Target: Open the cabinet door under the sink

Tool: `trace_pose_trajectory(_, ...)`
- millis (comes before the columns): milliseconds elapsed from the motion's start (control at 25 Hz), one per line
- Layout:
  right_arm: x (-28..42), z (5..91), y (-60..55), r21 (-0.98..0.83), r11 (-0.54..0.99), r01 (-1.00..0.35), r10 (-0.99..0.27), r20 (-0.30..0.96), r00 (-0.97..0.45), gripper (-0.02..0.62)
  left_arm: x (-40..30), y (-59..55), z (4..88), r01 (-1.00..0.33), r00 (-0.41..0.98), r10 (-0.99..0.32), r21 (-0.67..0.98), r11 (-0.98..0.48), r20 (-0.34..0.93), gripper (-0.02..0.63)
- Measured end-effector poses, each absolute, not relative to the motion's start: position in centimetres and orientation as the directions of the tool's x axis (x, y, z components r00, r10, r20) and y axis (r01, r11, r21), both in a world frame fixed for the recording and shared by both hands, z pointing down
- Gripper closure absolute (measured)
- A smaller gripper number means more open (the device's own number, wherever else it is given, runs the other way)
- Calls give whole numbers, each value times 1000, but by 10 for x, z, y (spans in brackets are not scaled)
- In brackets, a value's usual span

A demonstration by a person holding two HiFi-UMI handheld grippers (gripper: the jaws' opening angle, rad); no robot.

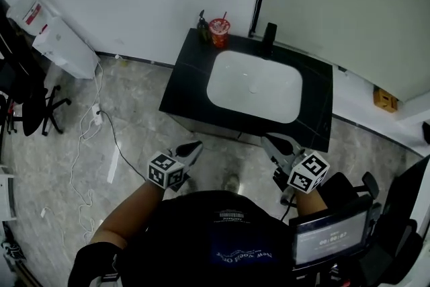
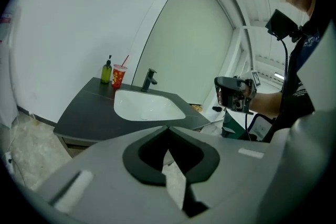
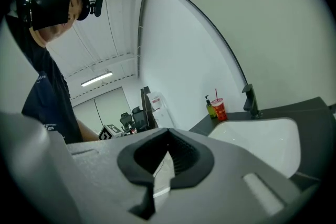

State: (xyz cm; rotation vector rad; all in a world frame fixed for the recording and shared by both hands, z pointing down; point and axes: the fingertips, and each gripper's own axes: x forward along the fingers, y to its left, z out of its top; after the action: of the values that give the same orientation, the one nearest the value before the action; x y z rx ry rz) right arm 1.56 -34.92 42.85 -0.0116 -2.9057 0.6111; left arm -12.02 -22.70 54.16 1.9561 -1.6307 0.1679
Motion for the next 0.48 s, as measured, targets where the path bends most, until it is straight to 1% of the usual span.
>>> trace_pose_trajectory(120,4,450,-352,-413,910,-32,51,188,-981,594,-120,-236,570,-942,250,-834,324,-91,492,605)
trace_pose_trajectory(240,-11,471,-346,-412,910,-36,56,208,-976,594,-123,-240,608,-943,292,-797,301,-145,530,601)
trace_pose_trajectory(280,-17,479,-345,-416,909,-37,57,211,-976,594,-125,-242,622,-942,308,-782,289,-171,542,568)
trace_pose_trajectory(320,-23,486,-343,-423,905,-39,57,213,-975,594,-127,-244,636,-942,322,-766,272,-199,556,567)
trace_pose_trajectory(360,-28,494,-341,-432,901,-42,59,216,-975,594,-128,-246,650,-942,332,-749,248,-228,574,546)
trace_pose_trajectory(480,-41,519,-337,-461,886,-56,58,229,-972,594,-131,-252,693,-935,326,-694,111,-337,641,477)
